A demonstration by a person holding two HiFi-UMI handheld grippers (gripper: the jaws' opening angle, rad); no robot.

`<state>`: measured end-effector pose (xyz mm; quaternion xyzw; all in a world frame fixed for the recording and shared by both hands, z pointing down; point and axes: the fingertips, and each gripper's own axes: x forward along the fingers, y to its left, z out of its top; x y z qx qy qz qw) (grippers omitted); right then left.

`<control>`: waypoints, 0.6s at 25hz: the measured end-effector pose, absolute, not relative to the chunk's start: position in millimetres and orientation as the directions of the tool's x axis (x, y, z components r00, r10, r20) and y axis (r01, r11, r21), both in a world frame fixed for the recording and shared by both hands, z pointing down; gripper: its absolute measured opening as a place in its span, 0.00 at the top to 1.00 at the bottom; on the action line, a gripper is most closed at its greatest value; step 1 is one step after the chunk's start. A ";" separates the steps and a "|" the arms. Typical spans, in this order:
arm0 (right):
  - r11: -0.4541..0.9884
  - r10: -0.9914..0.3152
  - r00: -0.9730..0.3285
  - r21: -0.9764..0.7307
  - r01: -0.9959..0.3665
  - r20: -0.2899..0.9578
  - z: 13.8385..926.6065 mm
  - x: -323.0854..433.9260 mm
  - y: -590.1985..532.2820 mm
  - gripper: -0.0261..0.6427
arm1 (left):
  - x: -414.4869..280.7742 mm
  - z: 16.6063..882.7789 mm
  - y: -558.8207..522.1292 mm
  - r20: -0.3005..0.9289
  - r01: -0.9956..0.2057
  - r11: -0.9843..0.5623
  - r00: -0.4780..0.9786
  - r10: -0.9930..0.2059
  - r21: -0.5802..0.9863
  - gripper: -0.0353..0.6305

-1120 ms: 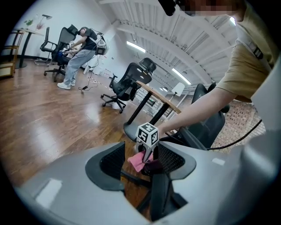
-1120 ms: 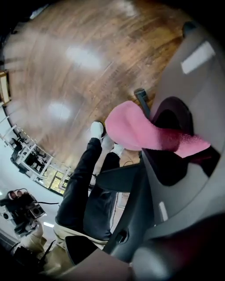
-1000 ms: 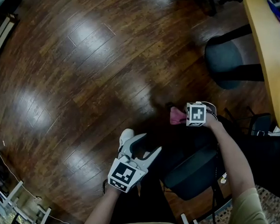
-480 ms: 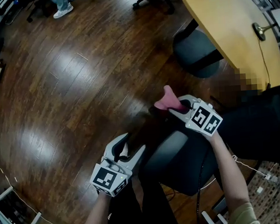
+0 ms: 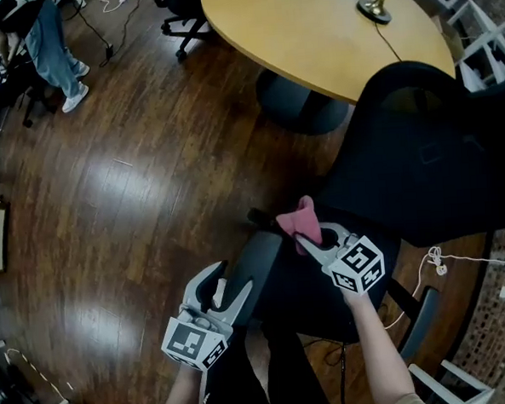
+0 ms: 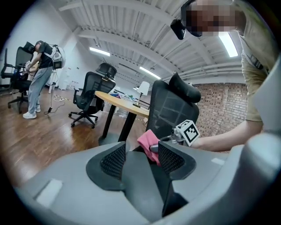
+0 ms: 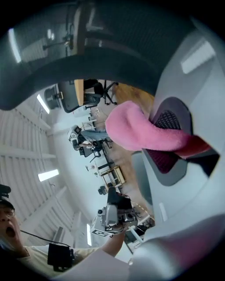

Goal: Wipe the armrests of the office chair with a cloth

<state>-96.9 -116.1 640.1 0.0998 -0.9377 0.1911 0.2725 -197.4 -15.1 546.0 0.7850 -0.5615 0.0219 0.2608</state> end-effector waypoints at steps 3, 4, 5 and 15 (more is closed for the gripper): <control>0.825 -0.120 -0.839 -0.417 -0.382 0.531 669.4 -75.7 -78.6 0.86 | -179.3 542.9 -16.1 0.338 -0.892 -0.268 0.395 -0.854 0.364 0.62; 0.783 -0.141 -0.842 -0.461 -0.417 0.521 679.3 -71.2 -69.0 0.86 | -175.6 543.1 -16.5 0.344 -0.892 -0.276 0.401 -0.849 0.358 0.62; 0.737 -0.161 -0.844 -0.506 -0.448 0.512 689.2 -67.3 -60.7 0.86 | -172.2 543.9 -17.1 0.351 -0.892 -0.283 0.406 -0.844 0.351 0.62; 0.525 -0.174 -0.949 -0.791 -0.314 0.262 703.1 -115.6 -16.4 0.86 | -158.9 546.2 -22.8 0.394 -0.906 -0.298 0.402 -0.826 0.301 0.62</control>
